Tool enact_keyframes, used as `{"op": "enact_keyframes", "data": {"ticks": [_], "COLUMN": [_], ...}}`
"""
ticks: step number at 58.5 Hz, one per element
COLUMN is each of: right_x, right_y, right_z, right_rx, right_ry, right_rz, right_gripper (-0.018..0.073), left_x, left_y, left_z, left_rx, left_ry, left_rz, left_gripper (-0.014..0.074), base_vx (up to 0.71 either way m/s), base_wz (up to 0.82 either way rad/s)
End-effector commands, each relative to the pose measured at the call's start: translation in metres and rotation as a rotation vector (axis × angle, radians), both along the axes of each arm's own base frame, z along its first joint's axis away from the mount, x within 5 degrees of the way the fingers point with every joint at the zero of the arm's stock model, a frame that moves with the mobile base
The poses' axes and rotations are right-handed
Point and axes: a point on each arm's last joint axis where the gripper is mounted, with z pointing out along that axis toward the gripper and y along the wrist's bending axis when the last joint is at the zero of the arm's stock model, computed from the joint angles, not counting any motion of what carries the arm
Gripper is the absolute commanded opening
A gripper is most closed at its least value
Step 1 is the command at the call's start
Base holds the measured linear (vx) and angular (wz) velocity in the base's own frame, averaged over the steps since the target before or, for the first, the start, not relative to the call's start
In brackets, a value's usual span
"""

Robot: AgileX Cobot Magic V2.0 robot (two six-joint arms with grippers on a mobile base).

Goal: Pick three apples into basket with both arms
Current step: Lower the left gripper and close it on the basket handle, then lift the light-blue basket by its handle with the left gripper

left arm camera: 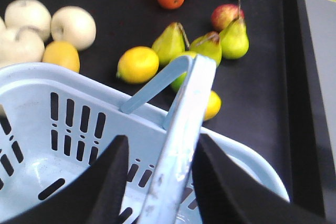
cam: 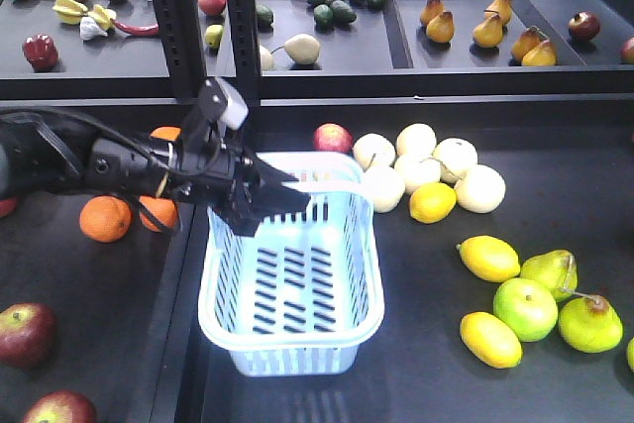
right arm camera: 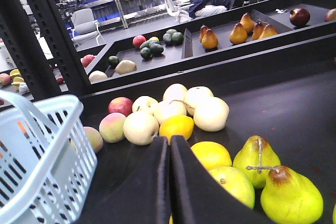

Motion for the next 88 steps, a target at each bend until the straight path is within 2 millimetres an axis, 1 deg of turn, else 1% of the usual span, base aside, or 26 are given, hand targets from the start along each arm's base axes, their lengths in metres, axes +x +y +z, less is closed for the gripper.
{"op": "enact_keyframes", "data": {"ticks": [1,10,27,38,45,51,60,65,73,77,85,88], "right_x": [0.000,0.000,0.000,0.000,0.000,0.000,0.000,0.000,0.000,0.000,0.000,0.000], "right_y": [0.000,0.000,0.000,0.000,0.000,0.000,0.000,0.000,0.000,0.000,0.000,0.000], "right_z": [0.003,0.003,0.003,0.003,0.003,0.003,0.003,0.003,0.003,0.003,0.003,0.003], "right_rx": [-0.004,-0.004,-0.004,-0.004,-0.004,-0.004,-0.004,-0.004,-0.004,-0.004,-0.004,-0.004], "right_ry": [-0.075,-0.075,-0.075,-0.075,-0.075,-0.075,-0.075,-0.075,-0.075,-0.075,-0.075,-0.075], "right_rz": [0.001,0.001,0.001,0.001,0.001,0.001,0.001,0.001,0.001,0.001,0.001,0.001], "right_gripper": [-0.0005,-0.0005,-0.0005,-0.0005,-0.0005,-0.0005,-0.0005,-0.0005,-0.0005,-0.0005,-0.0005,-0.0005], "left_x": [-0.019,-0.042,-0.087,-0.125,-0.147,-0.165,-0.191,-0.205,-0.217,-0.221,-0.232,-0.232], "left_y": [0.000,0.002,0.009,0.014,0.019,0.024,0.031,0.036,0.045,0.049,0.053,0.054], "left_z": [0.055,0.088,0.139,0.168,0.181,0.181,0.163,0.156,0.148,0.149,0.154,0.154], "left_rx": [-0.072,-0.142,-0.199,-0.244,-0.251,-0.254,-0.251,-0.254,-0.261,-0.268,-0.281,-0.282], "left_ry": [-0.104,-0.072,-0.030,0.015,-0.021,-0.037,-0.016,-0.031,-0.082,-0.113,-0.163,-0.166], "left_rz": [-0.044,-0.075,-0.102,-0.180,-0.209,-0.190,-0.151,-0.090,0.036,0.085,0.118,0.118], "left_gripper": [-0.0007,-0.0007,-0.0007,-0.0007,-0.0007,-0.0007,-0.0007,-0.0007,-0.0007,-0.0007,-0.0007,-0.0007], "base_vx": [0.00,0.00,0.00,0.00,0.00,0.00,0.00,0.00,0.00,0.00,0.00,0.00], "base_wz": [0.00,0.00,0.00,0.00,0.00,0.00,0.00,0.00,0.00,0.00,0.00,0.00]}}
